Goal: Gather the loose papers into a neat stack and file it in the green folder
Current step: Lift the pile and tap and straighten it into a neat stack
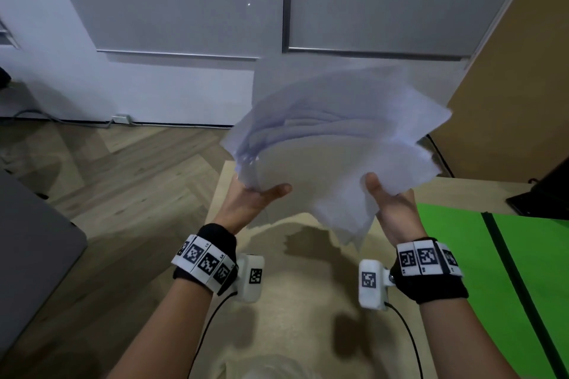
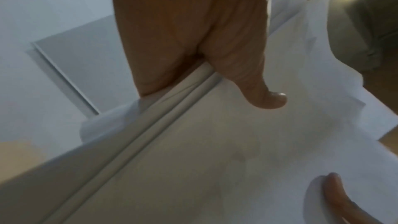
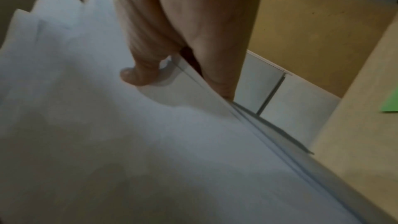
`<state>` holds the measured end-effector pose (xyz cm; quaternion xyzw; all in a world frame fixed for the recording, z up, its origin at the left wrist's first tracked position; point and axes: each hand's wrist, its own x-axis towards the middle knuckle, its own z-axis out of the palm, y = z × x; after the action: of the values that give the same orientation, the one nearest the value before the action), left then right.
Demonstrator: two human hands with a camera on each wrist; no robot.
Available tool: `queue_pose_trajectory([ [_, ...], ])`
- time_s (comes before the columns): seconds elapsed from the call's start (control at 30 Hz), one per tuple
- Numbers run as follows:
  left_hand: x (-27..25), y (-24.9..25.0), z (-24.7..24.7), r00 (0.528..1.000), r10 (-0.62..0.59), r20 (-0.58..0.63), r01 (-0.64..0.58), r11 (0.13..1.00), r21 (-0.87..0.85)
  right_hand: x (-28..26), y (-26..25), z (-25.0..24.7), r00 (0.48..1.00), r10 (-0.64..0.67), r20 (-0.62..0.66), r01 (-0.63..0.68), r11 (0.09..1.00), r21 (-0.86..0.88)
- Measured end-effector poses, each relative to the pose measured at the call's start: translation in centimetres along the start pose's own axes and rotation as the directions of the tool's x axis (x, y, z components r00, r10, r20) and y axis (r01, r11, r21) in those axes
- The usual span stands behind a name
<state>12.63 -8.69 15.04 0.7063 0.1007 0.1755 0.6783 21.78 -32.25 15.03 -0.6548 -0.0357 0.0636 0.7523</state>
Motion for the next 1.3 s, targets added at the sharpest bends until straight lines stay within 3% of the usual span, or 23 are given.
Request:
queue_pose_trajectory([
  [0.07, -0.2, -0.7, 0.1, 0.998, -0.032, -0.053, 0.032, 0.999, -0.008, -0.7, 1.1, 0.1, 0.997, 0.019, 0.076, -0.019, 1.0, -0.004],
  [0.27, 0.7, 0.2, 0.4, 0.967, -0.125, -0.224, 0.085, 0.98, -0.181, -0.6, 2.6, -0.2, 0.997, 0.041, 0.058, -0.043, 0.998, 0.043],
  [0.4, 0.8, 2.4, 1.9, 0.97, 0.058, -0.237, -0.083, 0.992, -0.097, -0.2, 1.8, -0.3, 0.993, 0.032, 0.11, -0.037, 0.998, 0.042],
  [0.6, 1.2, 3.4, 2.9, 0.942, 0.014, -0.336, -0.083, 0.978, -0.192, -0.4, 0.7, 0.1, 0.992, -0.043, 0.121, 0.034, 0.997, 0.072],
  [0.77, 1.3, 4.7, 3.5, 0.861, -0.123, -0.494, 0.021, 0.978, -0.206, -0.5, 0.5, 0.2, 0.99, -0.08, 0.113, 0.071, 0.994, 0.086],
  [0.93, 2.2, 4.1, 3.5, 0.819, -0.11, -0.563, 0.079, 0.994, -0.08, -0.4, 0.8, 0.0, 0.991, -0.096, 0.09, 0.093, 0.995, 0.037],
  [1.0, 2.2, 4.0, 3.7, 0.83, -0.062, -0.555, 0.054, 0.998, -0.031, -0.5, 0.9, 0.0, 0.991, -0.089, 0.104, 0.088, 0.996, 0.017],
  [1.13, 1.3, 4.1, 4.0, 0.925, 0.046, -0.378, -0.07, 0.996, -0.05, -0.4, 0.8, -0.2, 0.983, -0.112, 0.144, 0.111, 0.994, 0.018],
  [1.2, 1.4, 3.6, 3.9, 0.921, 0.032, -0.387, -0.049, 0.998, -0.035, -0.3, 0.6, 0.0, 0.98, -0.136, 0.143, 0.136, 0.991, 0.008],
  [1.3, 1.5, 3.1, 4.1, 0.871, -0.035, -0.49, 0.012, 0.999, -0.049, -0.3, -0.1, 0.8, 0.983, -0.15, 0.105, 0.152, 0.988, -0.005],
])
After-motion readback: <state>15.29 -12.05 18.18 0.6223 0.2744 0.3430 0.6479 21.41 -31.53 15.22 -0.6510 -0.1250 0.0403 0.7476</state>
